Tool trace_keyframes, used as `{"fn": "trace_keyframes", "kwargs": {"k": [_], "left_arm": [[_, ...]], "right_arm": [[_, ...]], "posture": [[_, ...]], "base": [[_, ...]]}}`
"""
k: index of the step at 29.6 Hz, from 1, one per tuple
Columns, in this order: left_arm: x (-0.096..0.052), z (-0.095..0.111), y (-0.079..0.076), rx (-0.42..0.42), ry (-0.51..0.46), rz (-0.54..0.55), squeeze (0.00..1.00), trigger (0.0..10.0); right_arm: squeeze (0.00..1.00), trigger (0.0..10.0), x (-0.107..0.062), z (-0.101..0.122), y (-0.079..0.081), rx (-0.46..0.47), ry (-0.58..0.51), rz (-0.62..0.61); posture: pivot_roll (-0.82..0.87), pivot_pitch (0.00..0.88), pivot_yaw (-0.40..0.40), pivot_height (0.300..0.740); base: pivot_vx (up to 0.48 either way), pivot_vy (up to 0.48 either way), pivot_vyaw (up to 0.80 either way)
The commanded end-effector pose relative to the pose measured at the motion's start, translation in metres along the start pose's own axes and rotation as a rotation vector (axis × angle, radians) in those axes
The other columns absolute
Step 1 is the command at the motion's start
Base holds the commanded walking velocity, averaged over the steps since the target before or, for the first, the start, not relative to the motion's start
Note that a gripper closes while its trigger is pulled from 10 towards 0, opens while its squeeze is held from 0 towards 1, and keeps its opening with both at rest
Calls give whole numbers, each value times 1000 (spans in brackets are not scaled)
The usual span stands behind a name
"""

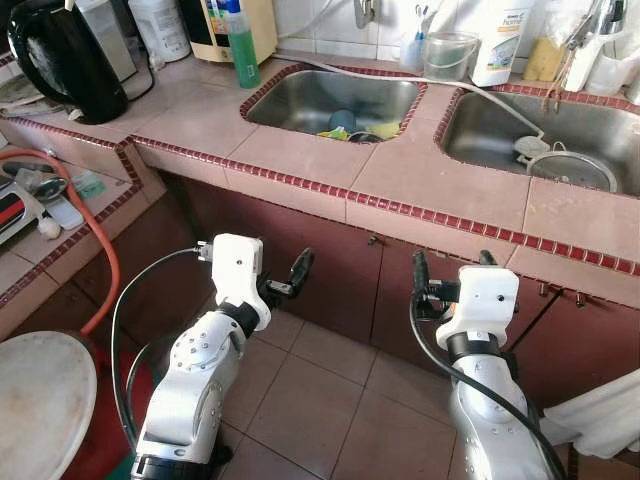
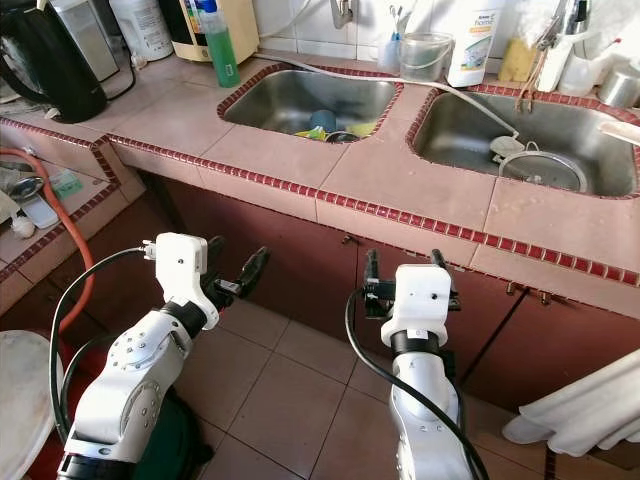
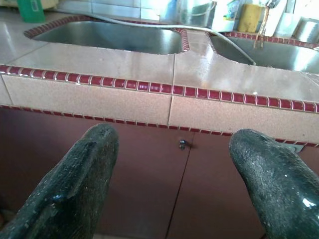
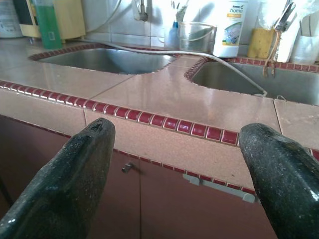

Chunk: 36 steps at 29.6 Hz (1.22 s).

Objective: Kitchen organization

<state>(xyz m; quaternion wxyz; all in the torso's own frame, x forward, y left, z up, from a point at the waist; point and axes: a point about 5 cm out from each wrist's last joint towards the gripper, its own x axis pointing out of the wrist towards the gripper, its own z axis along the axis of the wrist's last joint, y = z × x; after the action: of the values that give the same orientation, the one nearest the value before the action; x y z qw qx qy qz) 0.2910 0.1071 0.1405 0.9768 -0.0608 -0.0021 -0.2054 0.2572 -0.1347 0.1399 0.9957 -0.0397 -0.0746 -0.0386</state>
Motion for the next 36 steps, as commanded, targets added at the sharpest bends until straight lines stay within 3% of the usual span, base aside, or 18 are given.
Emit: {"fn": "trace_keyframes", "kwargs": {"k": [1,14,21,29,36], "left_arm": [[-1,0,2,0,10,4,0,10000],[-2,0,2,-3,10,7,0,10000],[-2,0,2,-2,10,6,0,10000],[-4,2,0,39,-7,-41,0,10000],[-6,1,0,16,-11,-47,0,10000]], "right_arm": [[0,10000,-1,1,0,8,1,-7],[0,10000,-3,1,0,5,6,-10],[0,10000,-3,1,-1,1,2,-16],[0,10000,-5,2,1,-4,-11,-7],[0,10000,-5,2,3,-6,-13,7]], "posture": [[-224,68,94,740],[-225,86,97,740],[-225,89,98,740],[-219,90,100,740],[-216,87,96,740]], "base": [[-398,0,-769],[-451,0,-772],[0,0,-741],[0,0,0],[285,0,0]]}}
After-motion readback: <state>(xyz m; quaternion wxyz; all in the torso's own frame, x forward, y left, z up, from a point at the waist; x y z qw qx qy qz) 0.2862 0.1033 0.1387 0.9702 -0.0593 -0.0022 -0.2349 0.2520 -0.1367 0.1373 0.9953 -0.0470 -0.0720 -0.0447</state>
